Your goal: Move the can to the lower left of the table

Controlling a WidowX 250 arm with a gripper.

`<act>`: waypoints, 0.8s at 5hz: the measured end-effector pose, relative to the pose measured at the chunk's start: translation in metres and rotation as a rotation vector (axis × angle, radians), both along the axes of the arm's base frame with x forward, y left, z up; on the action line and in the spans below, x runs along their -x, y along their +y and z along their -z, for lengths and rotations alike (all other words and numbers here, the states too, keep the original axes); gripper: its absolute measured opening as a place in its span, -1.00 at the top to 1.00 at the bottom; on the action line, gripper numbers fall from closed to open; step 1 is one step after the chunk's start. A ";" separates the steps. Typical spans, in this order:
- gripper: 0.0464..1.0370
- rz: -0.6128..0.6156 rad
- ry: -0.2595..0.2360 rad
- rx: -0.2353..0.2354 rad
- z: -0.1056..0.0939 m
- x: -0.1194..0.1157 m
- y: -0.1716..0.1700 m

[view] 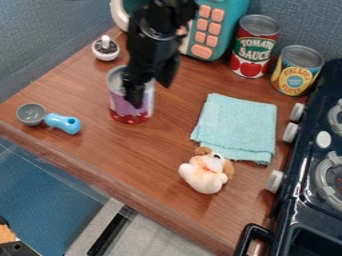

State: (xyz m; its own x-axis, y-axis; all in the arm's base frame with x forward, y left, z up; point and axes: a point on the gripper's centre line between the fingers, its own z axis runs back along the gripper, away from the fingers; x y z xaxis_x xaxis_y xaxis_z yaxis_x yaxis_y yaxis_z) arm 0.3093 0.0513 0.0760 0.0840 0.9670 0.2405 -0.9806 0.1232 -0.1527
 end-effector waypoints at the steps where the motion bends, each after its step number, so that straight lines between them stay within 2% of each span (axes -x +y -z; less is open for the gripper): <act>1: -0.92 -0.047 0.006 0.010 0.000 0.004 0.023; 2: -0.92 -0.093 0.026 0.015 0.007 0.009 0.046; 4: -0.92 -0.219 -0.001 0.026 0.001 0.022 0.097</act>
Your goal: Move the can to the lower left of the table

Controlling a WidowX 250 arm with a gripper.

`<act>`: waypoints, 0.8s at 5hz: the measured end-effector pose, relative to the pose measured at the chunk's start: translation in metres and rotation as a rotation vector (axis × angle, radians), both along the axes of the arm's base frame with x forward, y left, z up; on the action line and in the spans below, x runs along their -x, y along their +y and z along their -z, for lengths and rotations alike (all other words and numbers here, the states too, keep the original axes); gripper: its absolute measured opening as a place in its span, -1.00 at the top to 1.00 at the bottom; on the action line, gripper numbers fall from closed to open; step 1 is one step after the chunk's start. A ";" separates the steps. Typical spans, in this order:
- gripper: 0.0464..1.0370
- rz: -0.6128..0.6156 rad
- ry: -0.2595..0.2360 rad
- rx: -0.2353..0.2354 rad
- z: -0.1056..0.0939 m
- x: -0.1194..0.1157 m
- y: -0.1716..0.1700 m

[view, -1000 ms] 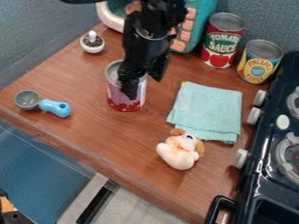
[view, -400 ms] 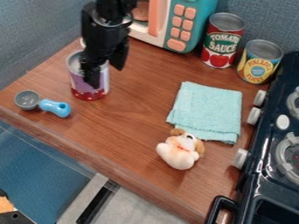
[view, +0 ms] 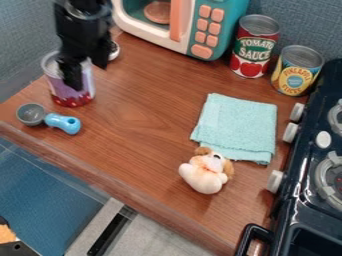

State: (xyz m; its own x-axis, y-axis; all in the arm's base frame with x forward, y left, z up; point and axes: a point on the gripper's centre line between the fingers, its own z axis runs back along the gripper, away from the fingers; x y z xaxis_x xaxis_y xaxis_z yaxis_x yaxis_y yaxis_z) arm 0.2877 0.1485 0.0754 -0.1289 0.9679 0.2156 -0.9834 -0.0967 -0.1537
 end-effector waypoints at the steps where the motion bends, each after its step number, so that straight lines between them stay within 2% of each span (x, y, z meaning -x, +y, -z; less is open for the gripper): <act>1: -0.92 -0.020 -0.019 0.004 -0.005 0.001 0.014; 3: -0.92 -0.007 -0.021 0.010 -0.005 0.002 0.016; 4: -0.92 -0.023 -0.091 0.038 -0.016 -0.005 0.009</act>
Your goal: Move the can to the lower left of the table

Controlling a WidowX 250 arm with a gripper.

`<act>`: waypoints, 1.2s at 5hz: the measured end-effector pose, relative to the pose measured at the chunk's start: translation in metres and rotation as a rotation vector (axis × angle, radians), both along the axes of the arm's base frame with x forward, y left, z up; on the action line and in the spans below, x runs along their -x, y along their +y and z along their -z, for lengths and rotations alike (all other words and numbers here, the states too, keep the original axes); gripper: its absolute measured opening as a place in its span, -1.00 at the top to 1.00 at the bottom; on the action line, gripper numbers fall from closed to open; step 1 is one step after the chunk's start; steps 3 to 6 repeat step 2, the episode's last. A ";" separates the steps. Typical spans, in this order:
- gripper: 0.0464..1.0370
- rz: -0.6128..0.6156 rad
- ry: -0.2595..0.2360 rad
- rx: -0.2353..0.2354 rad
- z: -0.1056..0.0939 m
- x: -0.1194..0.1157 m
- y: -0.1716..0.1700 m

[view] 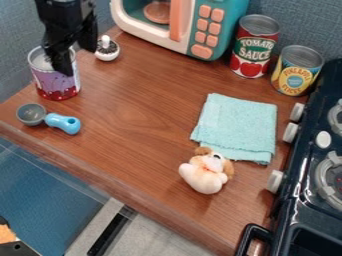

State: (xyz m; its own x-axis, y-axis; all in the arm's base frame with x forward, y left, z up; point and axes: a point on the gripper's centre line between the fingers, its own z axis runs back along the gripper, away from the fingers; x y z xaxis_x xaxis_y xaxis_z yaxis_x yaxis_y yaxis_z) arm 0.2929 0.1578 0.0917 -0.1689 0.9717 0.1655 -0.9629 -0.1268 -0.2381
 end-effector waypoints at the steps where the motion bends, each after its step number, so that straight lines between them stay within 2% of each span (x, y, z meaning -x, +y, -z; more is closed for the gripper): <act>1: -0.92 0.036 -0.051 -0.014 -0.022 -0.008 -0.008; 6: -0.92 0.041 -0.062 -0.019 -0.026 -0.009 -0.009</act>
